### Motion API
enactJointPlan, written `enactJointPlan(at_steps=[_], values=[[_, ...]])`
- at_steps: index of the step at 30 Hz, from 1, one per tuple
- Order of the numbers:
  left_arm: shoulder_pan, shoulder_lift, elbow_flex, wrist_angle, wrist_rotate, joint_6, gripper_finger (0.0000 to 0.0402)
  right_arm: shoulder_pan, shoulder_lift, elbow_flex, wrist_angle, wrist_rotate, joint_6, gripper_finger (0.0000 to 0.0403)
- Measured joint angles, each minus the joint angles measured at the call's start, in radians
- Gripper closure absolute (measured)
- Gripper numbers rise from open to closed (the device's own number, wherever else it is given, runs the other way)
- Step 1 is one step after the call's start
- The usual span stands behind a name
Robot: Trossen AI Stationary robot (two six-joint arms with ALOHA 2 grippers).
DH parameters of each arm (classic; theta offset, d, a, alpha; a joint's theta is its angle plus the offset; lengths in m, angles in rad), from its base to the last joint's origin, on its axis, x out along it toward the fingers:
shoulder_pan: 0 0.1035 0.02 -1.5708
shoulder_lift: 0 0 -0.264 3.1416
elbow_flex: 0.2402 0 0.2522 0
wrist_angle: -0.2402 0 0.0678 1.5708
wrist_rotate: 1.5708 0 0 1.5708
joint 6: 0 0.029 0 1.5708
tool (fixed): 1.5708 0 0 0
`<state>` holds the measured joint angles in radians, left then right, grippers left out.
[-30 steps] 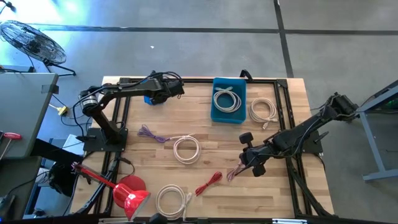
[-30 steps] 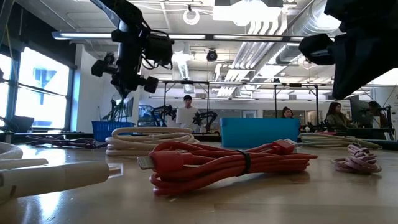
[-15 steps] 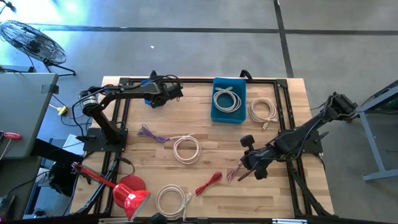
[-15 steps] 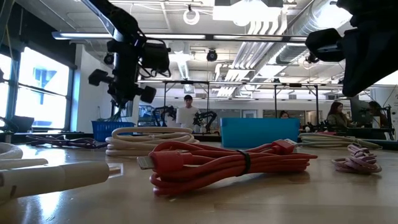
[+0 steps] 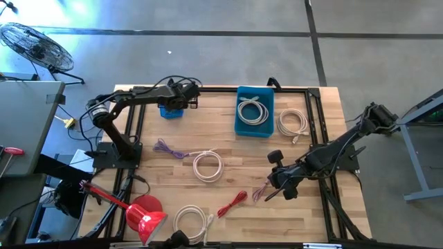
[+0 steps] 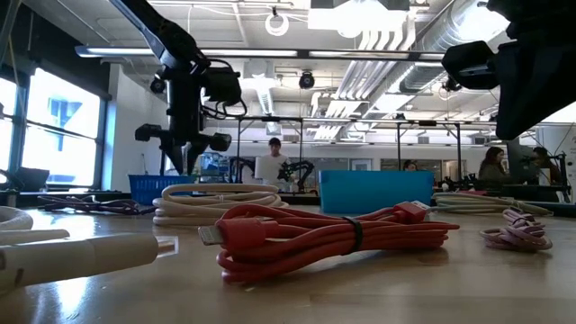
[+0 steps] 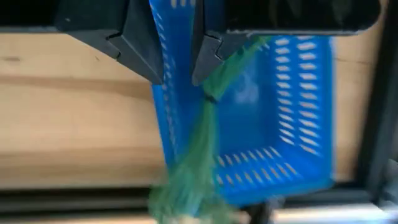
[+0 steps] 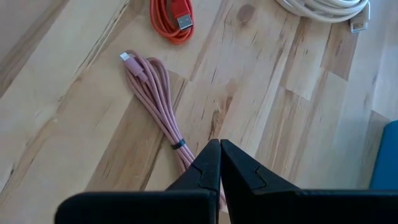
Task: Pick & Place USB Port
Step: Adjust the blue bin
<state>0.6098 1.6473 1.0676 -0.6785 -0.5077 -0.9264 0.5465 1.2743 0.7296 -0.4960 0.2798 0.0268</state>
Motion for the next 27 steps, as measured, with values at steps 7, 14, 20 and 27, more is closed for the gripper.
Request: enactJointPlan(at_steps=[7, 14, 20, 27], values=[[-0.008, -0.012, 0.001, 0.051, -0.022, -0.029, 0.0323, 0.0, 0.0, 0.0, 0.0, -0.001, 0.01, 0.0402], [-0.07, -0.038, 0.002, 0.066, -0.196, -0.028, 0.0323, 0.0, 0.0, 0.0, 0.0, -0.002, 0.01, 0.0402], [-0.065, -0.046, 0.001, 0.003, -0.2, -0.021, 0.0323, 0.0, 0.0, 0.0, -0.003, -0.002, 0.015, 0.0402], [-0.067, -0.045, 0.001, -0.095, -0.207, -0.049, 0.0323, 0.0, 0.0, 0.0, -0.008, -0.006, 0.022, 0.0401]])
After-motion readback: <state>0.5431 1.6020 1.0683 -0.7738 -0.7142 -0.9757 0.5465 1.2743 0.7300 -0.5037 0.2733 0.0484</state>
